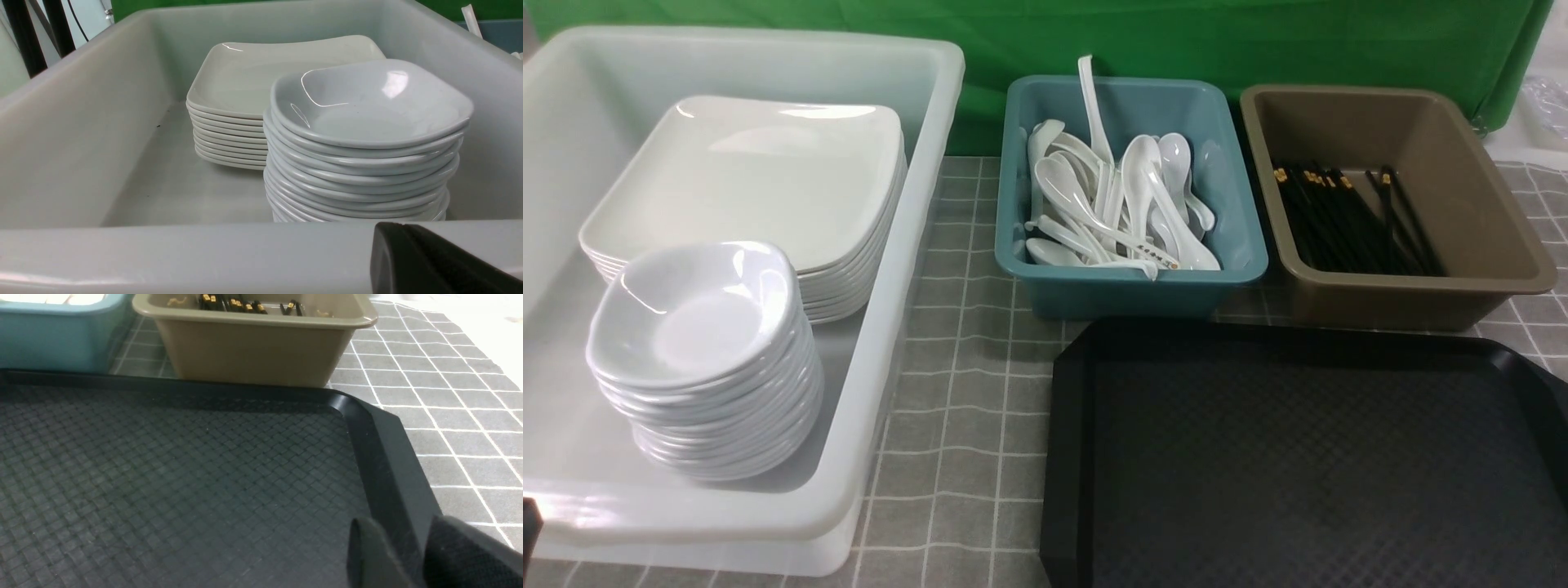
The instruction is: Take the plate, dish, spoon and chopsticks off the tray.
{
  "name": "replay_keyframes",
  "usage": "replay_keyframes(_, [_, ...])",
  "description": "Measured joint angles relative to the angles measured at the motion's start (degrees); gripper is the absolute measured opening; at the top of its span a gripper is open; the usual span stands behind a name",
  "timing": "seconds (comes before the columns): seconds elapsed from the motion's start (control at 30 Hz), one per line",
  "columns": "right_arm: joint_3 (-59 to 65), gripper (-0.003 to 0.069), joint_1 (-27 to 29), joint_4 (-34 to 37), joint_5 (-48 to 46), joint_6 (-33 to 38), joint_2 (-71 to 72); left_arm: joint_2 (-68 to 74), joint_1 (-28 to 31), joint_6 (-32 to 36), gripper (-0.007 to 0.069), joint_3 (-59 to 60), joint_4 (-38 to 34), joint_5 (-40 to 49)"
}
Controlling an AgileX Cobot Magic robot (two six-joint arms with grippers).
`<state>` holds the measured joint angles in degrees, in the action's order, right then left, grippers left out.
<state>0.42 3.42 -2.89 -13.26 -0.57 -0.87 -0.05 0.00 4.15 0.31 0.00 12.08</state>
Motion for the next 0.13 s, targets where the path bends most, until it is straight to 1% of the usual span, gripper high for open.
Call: replay_keyframes(0.13, [0.00, 0.0242, 0.00, 0.00, 0.00, 0.00, 0.00, 0.00, 0.00, 0.00, 0.0006, 0.00, 0.00, 0.00])
